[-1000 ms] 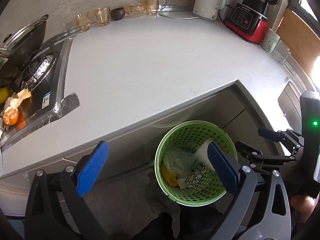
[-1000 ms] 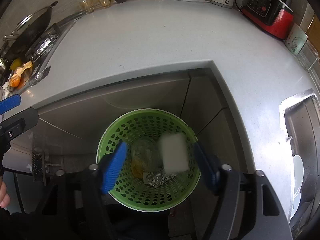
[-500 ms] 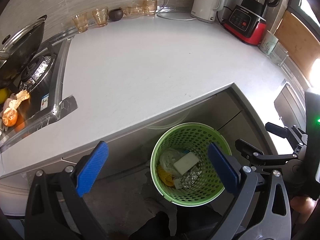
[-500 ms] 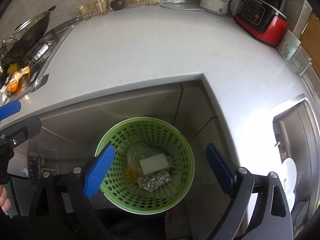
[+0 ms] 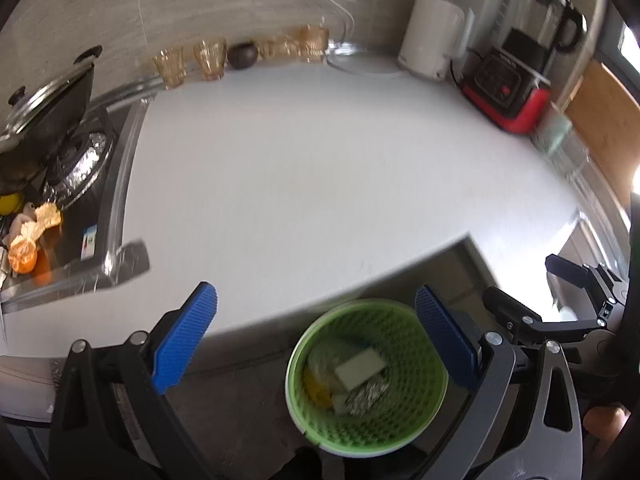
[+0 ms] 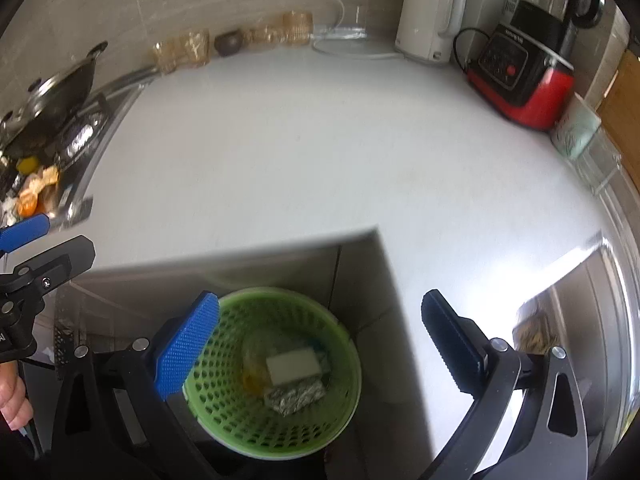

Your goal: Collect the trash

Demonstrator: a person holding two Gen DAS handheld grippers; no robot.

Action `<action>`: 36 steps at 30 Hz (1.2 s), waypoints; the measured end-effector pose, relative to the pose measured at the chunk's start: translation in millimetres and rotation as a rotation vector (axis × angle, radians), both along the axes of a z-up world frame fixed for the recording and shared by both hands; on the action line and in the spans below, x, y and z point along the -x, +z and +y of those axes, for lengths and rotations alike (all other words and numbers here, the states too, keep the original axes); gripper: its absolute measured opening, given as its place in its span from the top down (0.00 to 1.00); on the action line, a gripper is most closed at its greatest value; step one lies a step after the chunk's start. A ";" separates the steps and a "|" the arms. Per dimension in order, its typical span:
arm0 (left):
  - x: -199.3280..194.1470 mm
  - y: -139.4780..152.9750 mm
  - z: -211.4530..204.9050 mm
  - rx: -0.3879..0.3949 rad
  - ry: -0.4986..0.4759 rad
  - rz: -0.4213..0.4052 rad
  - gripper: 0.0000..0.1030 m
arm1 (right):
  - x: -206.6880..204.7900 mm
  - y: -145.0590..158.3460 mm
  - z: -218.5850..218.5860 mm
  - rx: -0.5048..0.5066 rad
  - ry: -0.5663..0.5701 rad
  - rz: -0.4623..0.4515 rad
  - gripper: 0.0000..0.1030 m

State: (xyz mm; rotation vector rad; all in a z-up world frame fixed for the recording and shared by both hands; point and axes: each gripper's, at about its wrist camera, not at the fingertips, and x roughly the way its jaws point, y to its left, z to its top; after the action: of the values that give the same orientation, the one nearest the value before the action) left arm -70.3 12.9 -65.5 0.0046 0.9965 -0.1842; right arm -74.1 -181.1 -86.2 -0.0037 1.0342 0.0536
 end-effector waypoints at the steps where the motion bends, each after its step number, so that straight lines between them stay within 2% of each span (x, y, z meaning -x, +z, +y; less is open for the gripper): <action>1: -5.2 2.3 -2.4 0.000 0.007 -0.007 0.08 | -7.7 3.3 -2.3 -0.001 0.004 -0.009 0.02; 8: -51.9 27.4 -25.5 -0.012 0.104 -0.080 0.08 | -61.9 23.2 -25.7 -0.021 0.049 -0.058 0.02; 17: -91.1 62.4 -44.6 -0.013 0.224 -0.154 0.08 | -120.9 57.2 -46.1 -0.061 0.151 -0.142 0.02; 24: -105.0 100.2 -55.0 -0.007 0.292 -0.231 0.08 | -138.2 101.6 -59.6 -0.094 0.184 -0.245 0.02; 29: -106.4 122.5 -70.0 -0.043 0.309 -0.290 0.08 | -140.3 128.4 -72.3 -0.074 0.187 -0.314 0.02; 36: -107.5 135.3 -87.6 -0.047 0.332 -0.314 0.08 | -144.1 142.9 -91.5 -0.108 0.187 -0.352 0.02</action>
State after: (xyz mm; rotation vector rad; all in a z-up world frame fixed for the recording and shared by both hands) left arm 37.3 -74.7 69.9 -0.0861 0.6752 0.1419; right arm 70.0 -272.6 56.7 -0.0117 0.6758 0.2698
